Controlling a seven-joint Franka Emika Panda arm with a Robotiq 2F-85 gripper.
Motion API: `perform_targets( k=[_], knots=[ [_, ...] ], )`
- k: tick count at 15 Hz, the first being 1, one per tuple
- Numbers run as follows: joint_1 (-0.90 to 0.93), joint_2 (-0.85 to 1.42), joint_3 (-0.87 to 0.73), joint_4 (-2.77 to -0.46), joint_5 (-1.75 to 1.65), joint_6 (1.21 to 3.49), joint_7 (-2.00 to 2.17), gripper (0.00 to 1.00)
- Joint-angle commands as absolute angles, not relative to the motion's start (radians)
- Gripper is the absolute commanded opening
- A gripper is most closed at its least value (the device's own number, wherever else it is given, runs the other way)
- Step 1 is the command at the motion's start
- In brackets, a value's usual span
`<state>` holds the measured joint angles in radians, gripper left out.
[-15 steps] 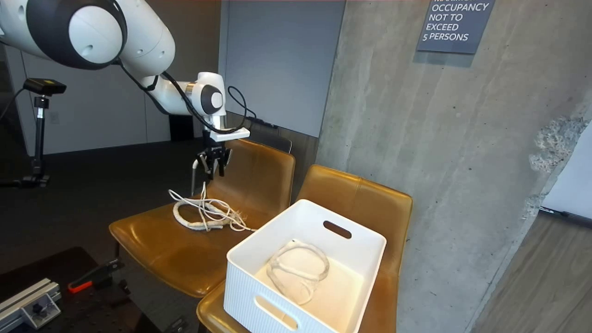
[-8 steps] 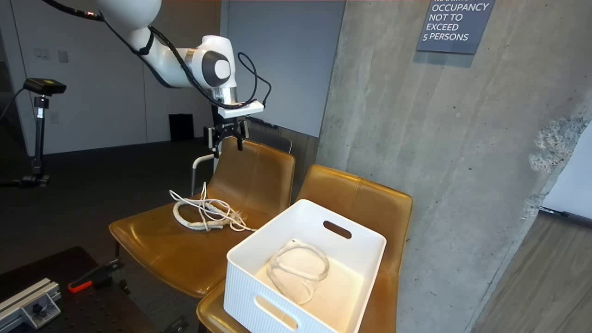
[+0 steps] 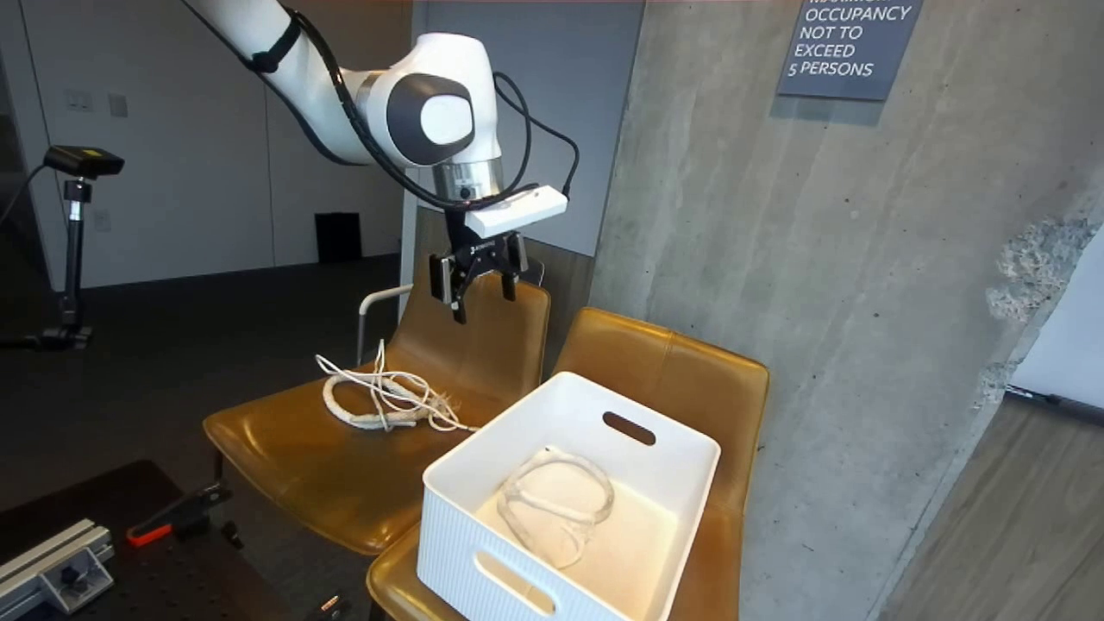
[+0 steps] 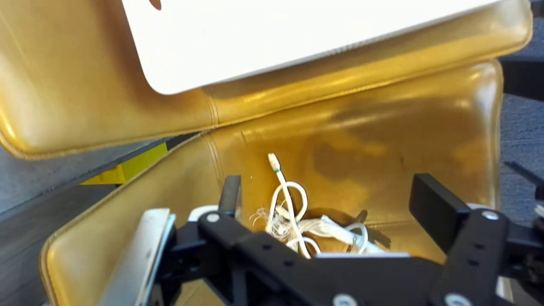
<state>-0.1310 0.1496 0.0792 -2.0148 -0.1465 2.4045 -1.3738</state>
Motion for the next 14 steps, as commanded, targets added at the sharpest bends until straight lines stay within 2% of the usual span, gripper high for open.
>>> perform_targets(
  k=[1, 7, 8, 10, 11, 14],
  knots=[
    [-0.263, 0.119, 0.068, -2.041, -0.061, 2.436, -1.643, 1.0],
    [-0.497, 0.248, 0.129, -1.752, 0.132, 2.278, -2.107, 1.0],
    [-0.43, 0.259, 0.036, -1.691, 0.191, 2.201, -2.16, 1.0],
    [-0.436, 0.286, -0.006, -1.582, 0.23, 2.041, -2.185, 1.0],
    [-0.4, 0.241, -0.023, -1.7, 0.197, 2.156, -2.144, 1.0],
    [-0.408, 0.264, -0.046, -1.612, 0.221, 2.057, -2.171, 1.0]
  ],
)
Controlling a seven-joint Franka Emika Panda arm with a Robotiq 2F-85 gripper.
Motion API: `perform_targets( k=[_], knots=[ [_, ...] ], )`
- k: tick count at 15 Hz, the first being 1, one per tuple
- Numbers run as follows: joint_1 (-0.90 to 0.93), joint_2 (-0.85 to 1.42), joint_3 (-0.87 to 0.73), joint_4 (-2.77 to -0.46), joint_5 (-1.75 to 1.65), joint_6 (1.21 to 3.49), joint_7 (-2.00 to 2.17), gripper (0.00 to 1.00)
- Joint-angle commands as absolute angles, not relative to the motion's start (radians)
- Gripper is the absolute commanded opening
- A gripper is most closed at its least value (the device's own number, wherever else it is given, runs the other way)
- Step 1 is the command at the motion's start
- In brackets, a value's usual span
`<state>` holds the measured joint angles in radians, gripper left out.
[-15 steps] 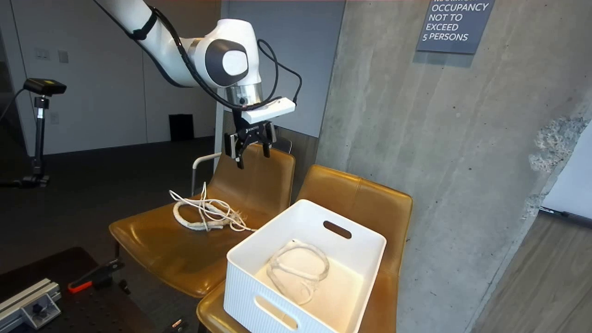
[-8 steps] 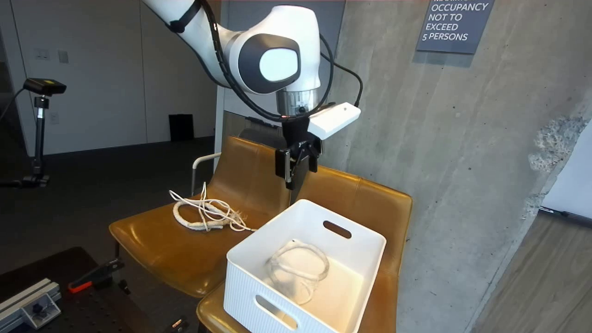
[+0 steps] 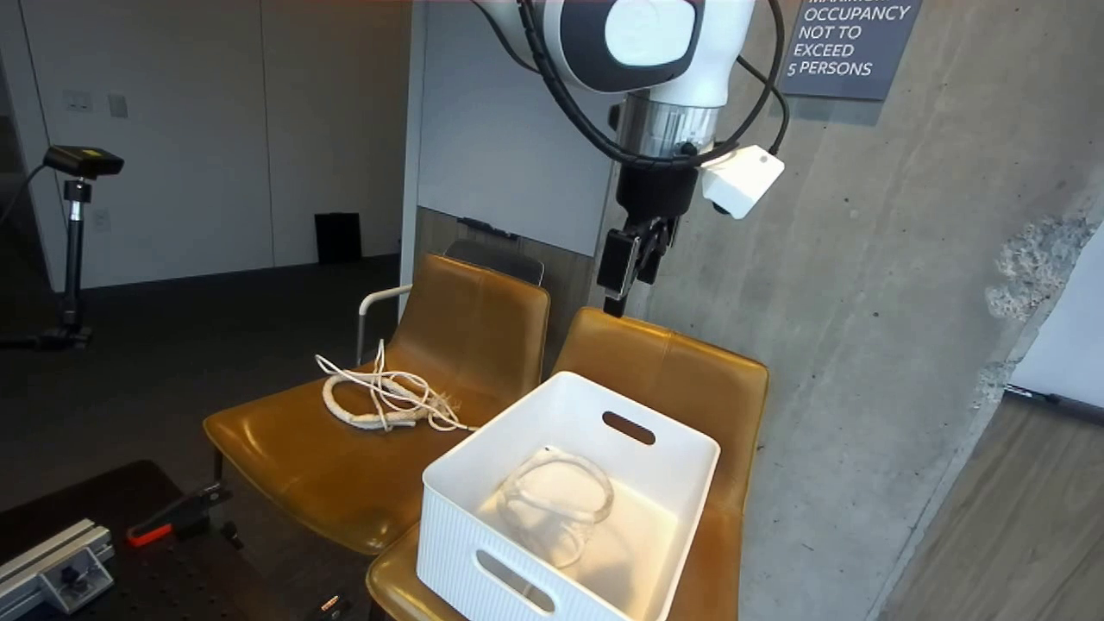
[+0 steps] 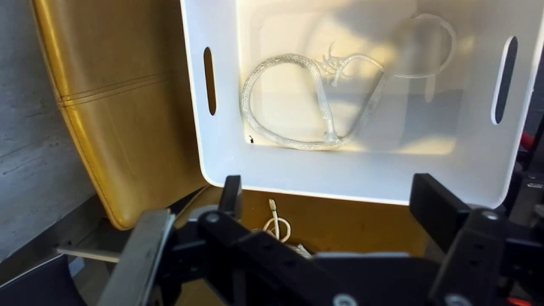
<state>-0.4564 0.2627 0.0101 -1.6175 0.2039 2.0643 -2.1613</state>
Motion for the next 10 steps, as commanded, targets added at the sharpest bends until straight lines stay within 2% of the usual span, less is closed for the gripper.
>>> perform_targets(
  k=[1, 10],
  knots=[
    [-0.407, 0.269, -0.045, -1.608, 0.221, 2.056, -2.171, 1.0],
    [-0.394, 0.291, -0.058, -1.626, 0.216, 2.089, -2.186, 1.0]
  ],
)
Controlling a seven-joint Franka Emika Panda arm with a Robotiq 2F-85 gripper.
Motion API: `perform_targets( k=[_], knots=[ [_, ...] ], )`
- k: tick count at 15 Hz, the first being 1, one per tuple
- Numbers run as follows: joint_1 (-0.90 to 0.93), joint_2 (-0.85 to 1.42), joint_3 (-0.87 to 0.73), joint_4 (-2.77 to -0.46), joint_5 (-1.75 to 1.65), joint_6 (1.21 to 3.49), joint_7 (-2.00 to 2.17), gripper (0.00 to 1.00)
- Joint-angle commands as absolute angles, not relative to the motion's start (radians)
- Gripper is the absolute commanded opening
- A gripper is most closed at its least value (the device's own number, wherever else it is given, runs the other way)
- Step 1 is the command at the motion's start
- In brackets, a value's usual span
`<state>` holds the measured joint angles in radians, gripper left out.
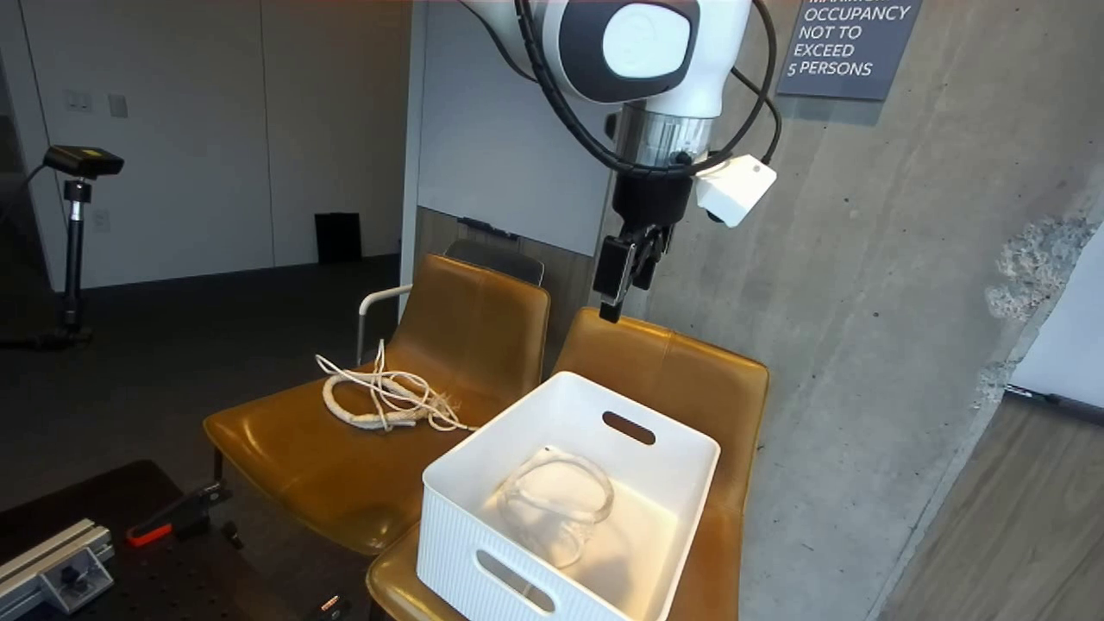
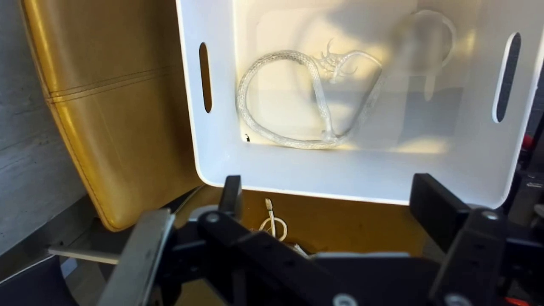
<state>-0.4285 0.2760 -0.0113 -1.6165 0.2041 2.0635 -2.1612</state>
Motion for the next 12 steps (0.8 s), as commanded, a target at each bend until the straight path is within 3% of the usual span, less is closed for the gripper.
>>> perform_targets(
  k=[1, 12],
  knots=[
    [-0.386, 0.29, -0.065, -1.646, 0.21, 2.104, -2.19, 1.0],
    [-0.327, 0.37, -0.047, -1.903, 0.203, 2.433, -2.249, 1.0]
  ],
)
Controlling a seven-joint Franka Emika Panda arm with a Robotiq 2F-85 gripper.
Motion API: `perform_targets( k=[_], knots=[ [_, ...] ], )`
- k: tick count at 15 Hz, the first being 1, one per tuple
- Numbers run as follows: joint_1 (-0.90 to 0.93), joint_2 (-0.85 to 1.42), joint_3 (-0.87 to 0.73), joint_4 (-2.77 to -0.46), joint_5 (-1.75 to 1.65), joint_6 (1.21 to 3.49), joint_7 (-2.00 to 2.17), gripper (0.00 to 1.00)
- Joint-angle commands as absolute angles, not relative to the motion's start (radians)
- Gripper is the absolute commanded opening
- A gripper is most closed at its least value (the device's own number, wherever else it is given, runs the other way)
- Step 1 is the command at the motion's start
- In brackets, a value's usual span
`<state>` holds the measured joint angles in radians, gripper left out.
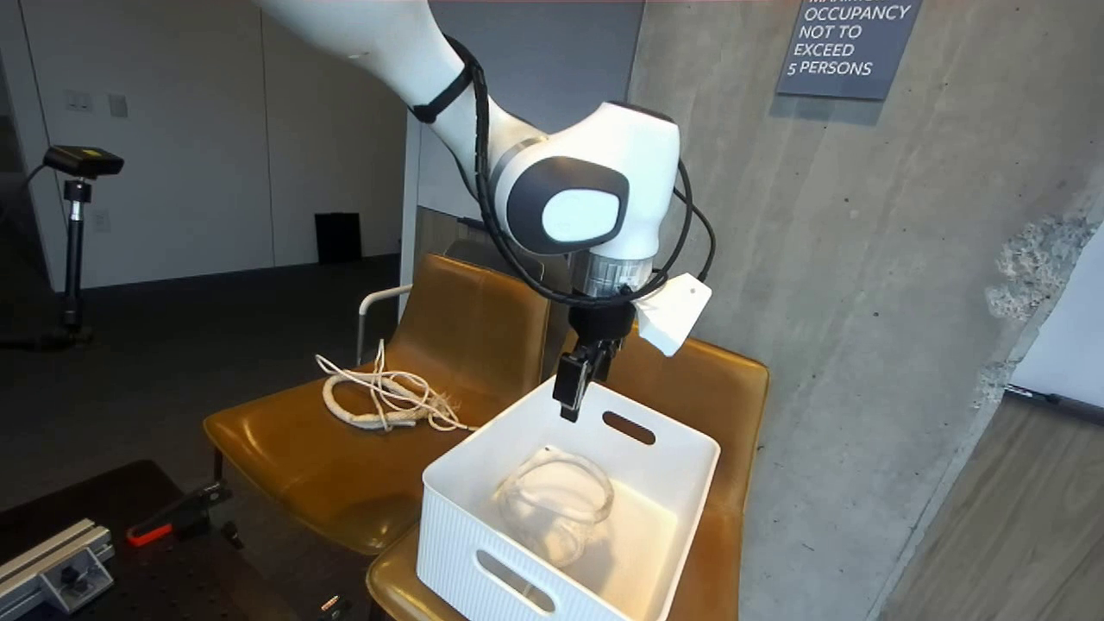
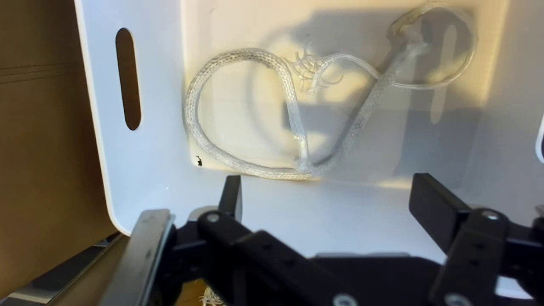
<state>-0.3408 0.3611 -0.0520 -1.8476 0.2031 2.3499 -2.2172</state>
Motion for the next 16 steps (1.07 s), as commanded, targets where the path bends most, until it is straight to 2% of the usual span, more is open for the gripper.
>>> perform_targets(
  k=[1, 7, 16],
  knots=[
    [-0.322, 0.384, -0.041, -1.922, 0.201, 2.472, -2.256, 1.0],
    [-0.305, 0.527, -0.023, -1.884, 0.139, 2.615, -2.238, 1.0],
    [-0.313, 0.771, -0.009, -1.653, 0.044, 2.559, -2.211, 1.0]
  ],
)
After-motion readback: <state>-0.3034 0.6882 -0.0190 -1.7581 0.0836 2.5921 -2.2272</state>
